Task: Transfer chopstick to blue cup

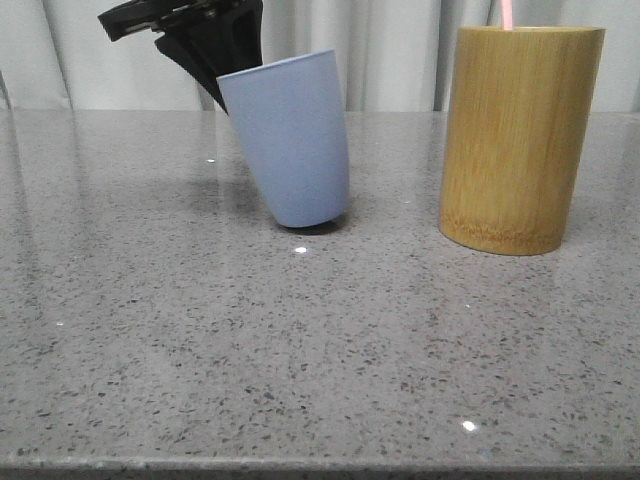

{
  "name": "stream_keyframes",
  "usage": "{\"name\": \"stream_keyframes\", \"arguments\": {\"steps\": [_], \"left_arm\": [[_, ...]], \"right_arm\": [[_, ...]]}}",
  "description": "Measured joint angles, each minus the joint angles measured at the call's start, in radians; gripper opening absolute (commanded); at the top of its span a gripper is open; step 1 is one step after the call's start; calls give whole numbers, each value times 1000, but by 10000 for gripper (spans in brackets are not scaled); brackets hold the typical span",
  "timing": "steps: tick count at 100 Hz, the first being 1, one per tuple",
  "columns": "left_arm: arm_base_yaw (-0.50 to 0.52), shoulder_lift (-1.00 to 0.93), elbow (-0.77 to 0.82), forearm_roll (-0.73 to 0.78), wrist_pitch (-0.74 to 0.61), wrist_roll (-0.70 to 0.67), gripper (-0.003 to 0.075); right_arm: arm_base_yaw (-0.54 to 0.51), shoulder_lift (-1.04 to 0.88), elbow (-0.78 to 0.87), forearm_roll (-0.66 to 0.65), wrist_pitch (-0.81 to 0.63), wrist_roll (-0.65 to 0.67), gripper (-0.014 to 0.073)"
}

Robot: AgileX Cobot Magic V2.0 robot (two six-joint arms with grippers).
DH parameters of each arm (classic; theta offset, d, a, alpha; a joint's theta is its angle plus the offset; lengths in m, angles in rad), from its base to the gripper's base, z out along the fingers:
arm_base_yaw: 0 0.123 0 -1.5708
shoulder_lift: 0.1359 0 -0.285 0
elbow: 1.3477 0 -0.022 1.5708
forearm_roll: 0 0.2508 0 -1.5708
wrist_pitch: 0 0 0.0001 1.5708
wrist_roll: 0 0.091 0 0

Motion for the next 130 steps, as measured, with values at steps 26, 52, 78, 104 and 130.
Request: {"name": "stream_keyframes", "arguments": {"steps": [26, 52, 78, 104, 130], "left_arm": [[0, 2, 0, -24, 8, -2, 403], [0, 2, -56, -32, 16, -2, 446], [-1, -42, -96, -31, 21, -2, 442], [46, -241, -99, 99, 14, -26, 441], [166, -480, -64, 246, 30, -40, 441]], "right_arm": [[0, 0, 0, 0, 0, 0, 412], [0, 0, 0, 0, 0, 0, 412], [0, 0, 0, 0, 21, 0, 412], [31, 6, 0, 0, 27, 0, 412], [113, 89, -45, 1, 49, 0, 412]]}}
